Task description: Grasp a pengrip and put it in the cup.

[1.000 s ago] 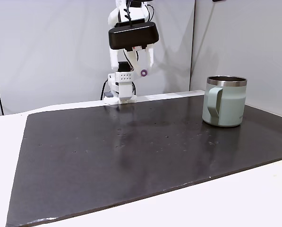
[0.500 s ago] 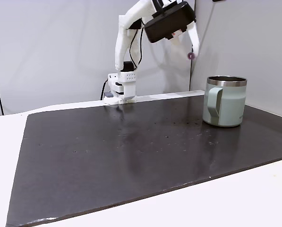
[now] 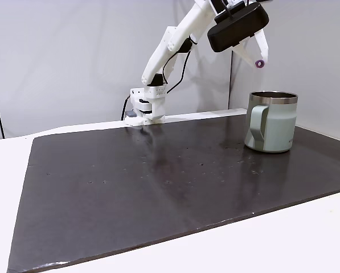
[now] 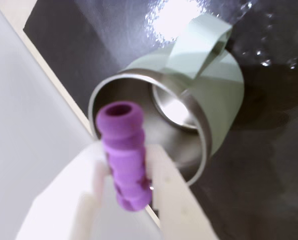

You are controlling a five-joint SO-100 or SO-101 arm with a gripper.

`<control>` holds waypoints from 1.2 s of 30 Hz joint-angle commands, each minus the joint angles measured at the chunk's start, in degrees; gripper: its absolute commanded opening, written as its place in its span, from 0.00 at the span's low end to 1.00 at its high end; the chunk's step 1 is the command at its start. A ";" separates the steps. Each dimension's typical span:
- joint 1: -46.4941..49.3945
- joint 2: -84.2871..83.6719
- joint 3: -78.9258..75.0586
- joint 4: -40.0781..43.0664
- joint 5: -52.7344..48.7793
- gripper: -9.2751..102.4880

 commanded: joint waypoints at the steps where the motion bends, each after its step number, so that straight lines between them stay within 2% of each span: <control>1: -0.18 -0.70 -5.36 0.26 0.70 0.08; 11: -2.64 -3.52 -5.71 -4.31 0.70 0.08; 15: -4.66 -6.50 -10.20 -5.63 0.09 0.08; 27: -6.15 -7.73 -10.37 -4.13 0.00 0.09; 32: -6.42 -7.73 -10.46 -1.85 -1.49 0.25; 36: -6.24 -7.73 -11.07 -1.23 -1.76 0.28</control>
